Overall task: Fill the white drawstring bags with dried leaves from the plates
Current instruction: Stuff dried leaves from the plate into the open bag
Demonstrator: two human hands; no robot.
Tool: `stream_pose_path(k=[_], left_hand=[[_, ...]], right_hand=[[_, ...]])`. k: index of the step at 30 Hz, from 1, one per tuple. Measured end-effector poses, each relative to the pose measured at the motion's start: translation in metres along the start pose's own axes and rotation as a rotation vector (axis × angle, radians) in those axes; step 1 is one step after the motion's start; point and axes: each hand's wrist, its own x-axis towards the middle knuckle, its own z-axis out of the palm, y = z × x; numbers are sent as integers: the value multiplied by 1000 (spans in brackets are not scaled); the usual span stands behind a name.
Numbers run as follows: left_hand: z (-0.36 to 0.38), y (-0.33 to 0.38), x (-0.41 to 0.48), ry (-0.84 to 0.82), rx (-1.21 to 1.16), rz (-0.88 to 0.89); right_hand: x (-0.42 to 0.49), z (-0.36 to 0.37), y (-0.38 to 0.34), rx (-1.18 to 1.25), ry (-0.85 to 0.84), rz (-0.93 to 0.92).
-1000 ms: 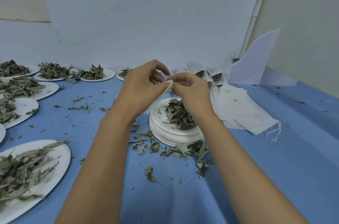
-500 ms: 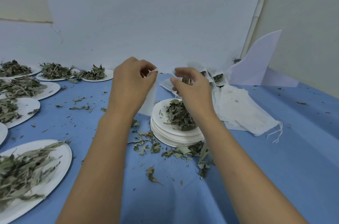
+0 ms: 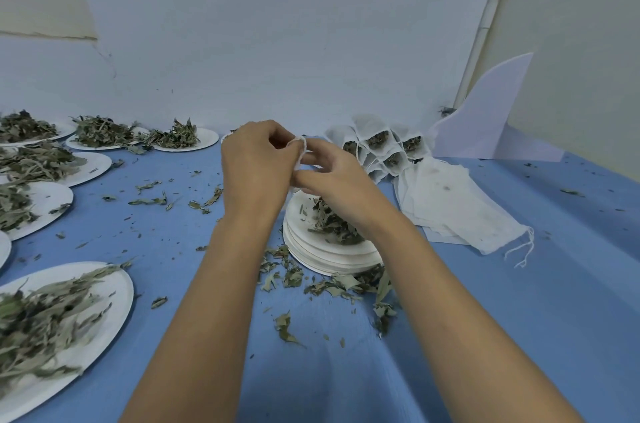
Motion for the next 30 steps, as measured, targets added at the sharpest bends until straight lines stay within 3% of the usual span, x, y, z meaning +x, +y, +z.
stream_pose_path(k=[4, 9, 14, 17, 20, 22, 30], left_hand=[[1, 0, -2, -46, -126, -80], [-1, 0, -1, -44, -76, -67], [-1, -4, -3, -36, 199, 50], [1, -3, -4, -59, 302, 126], [2, -2, -4, -76, 315, 189], [2, -1, -1, -92, 296, 207], [7, -6, -2, -169, 264, 181]], right_hand=[[1, 3, 2, -26, 87, -16], [2, 3, 8, -104, 174, -51], [0, 3, 10, -261, 448, -206], [-2, 3, 8, -364, 524, -291], [-3, 2, 10, -797, 489, -261], [-2, 3, 9, -952, 438, -169], [2, 8, 10, -892, 404, -42]])
